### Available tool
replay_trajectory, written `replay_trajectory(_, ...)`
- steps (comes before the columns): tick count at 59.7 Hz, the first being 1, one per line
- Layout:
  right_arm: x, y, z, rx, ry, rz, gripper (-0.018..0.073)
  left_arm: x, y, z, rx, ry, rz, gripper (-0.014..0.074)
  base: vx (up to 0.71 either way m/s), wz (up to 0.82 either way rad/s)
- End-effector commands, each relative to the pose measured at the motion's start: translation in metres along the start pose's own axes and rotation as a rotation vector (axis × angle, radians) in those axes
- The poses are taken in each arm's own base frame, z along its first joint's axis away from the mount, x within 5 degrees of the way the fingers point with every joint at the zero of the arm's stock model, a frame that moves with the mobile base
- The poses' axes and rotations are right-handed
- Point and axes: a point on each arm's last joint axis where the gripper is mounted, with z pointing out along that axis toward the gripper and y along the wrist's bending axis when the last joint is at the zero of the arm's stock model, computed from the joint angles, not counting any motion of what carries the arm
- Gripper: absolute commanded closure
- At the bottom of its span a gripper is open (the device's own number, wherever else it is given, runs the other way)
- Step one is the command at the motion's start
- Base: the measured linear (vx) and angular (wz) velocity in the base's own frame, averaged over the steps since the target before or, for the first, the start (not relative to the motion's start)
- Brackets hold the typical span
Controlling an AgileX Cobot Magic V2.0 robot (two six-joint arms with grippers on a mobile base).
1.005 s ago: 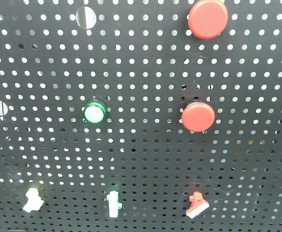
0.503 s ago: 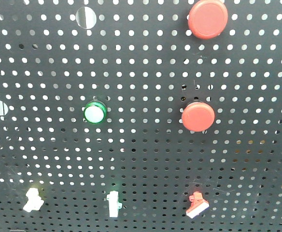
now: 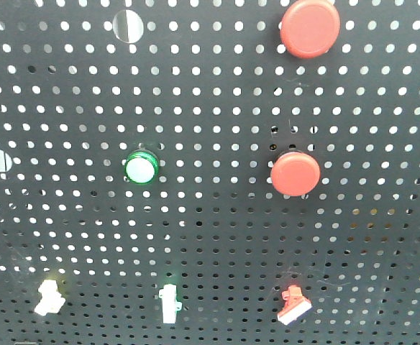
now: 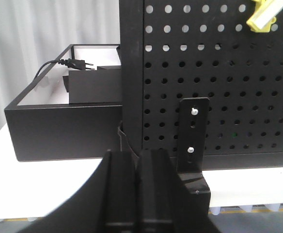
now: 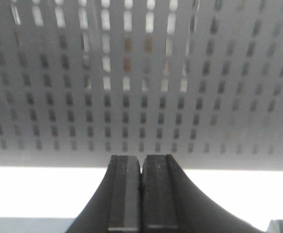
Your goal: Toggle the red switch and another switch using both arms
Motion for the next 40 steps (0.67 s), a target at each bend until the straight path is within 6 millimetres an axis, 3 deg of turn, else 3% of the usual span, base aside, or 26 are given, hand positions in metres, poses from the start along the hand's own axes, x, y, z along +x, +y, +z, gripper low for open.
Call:
replay_trajectory(1, -0.0072, -0.0011, -0.001, 0.017, -0.099, -0.007, 0.0566, -0.0014, 0.0, 0.0003, 0.002, -0.073, -0.009, 0.0594, 0.0, 0.0)
replay_trajectory(40, -0.0072, -0.0011, -0.001, 0.017, -0.099, -0.008, 0.0566, -0.0014, 0.0, 0.0003, 0.002, -0.073, -0.009, 0.0594, 0.0, 0.0)
